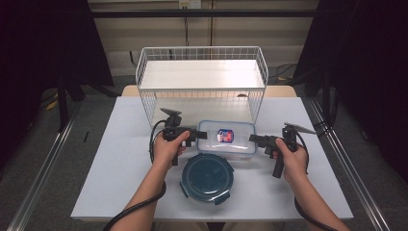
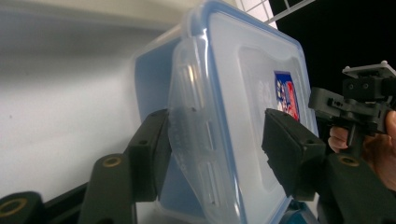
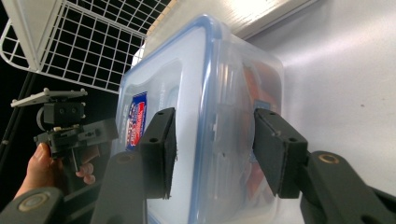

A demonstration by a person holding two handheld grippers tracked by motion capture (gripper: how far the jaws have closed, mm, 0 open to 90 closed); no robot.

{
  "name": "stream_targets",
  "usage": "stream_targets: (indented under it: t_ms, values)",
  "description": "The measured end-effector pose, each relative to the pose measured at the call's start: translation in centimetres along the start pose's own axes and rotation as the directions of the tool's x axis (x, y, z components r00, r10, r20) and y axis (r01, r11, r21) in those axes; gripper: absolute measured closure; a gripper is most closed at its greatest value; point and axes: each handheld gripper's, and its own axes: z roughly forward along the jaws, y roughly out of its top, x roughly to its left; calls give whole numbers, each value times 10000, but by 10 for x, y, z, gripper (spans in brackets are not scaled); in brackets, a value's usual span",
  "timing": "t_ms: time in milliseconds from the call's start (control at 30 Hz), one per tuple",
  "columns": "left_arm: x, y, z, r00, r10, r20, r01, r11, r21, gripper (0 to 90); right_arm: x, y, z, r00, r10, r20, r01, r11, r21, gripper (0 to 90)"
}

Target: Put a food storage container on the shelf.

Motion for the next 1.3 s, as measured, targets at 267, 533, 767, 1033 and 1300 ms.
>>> stream_targets:
  t_ms: [267, 533, 767, 1033, 1300]
  values:
    - [-11, 3, 3, 9997, 245, -74, -243, 9996, 164, 462, 0, 2, -8, 10000, -43, 15, 44, 9993, -381, 527]
    - [-19, 4, 3, 9987, 492, -147, -491, 9987, 115, 475, 0, 3, -13, 10000, -65, -52, 62, 9987, -502, 527]
    - [-27, 6, 0, 9982, 592, -30, -593, 9981, -180, 479, 5, 3, -21, 9998, -198, -89, 191, 9974, -692, 528]
    - [-35, 7, -10, 9975, 709, 9, -708, 9963, -480, 483, 17, 6, -26, 9991, -389, -166, 376, 9966, -730, 527]
    - [-40, 10, -23, 9954, 953, 32, -949, 9933, -654, 484, 30, 7, -27, 9977, -632, -246, 611, 9951, -774, 528]
